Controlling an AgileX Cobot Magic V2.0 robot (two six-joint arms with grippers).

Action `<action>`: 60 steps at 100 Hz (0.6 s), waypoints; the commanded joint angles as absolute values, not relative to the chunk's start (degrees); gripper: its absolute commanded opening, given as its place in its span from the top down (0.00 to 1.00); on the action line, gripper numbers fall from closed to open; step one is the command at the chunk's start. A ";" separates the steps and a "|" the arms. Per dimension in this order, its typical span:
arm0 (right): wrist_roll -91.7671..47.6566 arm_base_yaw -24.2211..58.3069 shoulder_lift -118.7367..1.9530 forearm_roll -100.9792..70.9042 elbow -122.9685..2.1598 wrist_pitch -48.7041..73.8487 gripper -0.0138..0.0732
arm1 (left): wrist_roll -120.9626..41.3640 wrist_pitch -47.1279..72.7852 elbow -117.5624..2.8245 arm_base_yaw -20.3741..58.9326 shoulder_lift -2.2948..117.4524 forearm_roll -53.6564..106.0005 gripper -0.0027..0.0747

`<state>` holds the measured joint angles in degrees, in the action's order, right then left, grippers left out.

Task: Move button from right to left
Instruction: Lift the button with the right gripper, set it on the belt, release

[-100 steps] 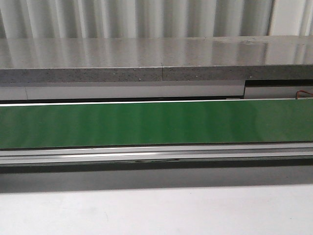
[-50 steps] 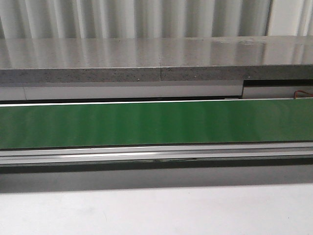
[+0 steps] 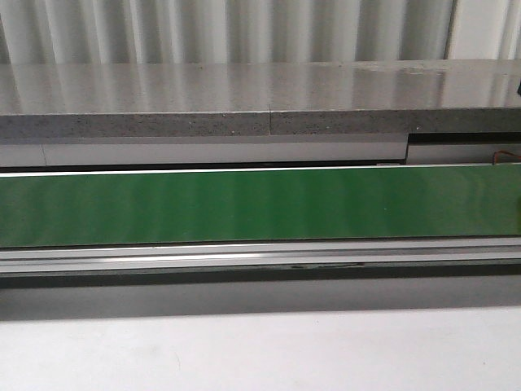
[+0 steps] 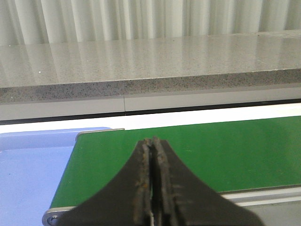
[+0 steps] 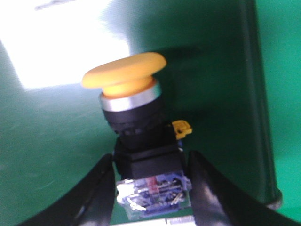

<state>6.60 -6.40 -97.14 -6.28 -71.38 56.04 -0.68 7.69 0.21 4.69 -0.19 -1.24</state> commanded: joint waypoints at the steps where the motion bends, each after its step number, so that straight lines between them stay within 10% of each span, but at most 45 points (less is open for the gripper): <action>1: 8.26 -6.51 -96.13 -6.06 -72.65 54.80 0.63 | 0.00 3.20 2.44 5.10 -1.99 -1.11 0.99; 30: 7.52 -6.39 -95.39 -6.01 -72.65 54.25 0.23 | 0.00 3.20 2.44 5.10 -1.99 -1.11 0.99; 60: -1.10 -2.92 -86.88 -6.01 -72.65 54.57 0.27 | 0.00 3.20 2.44 5.10 -1.99 -1.11 0.99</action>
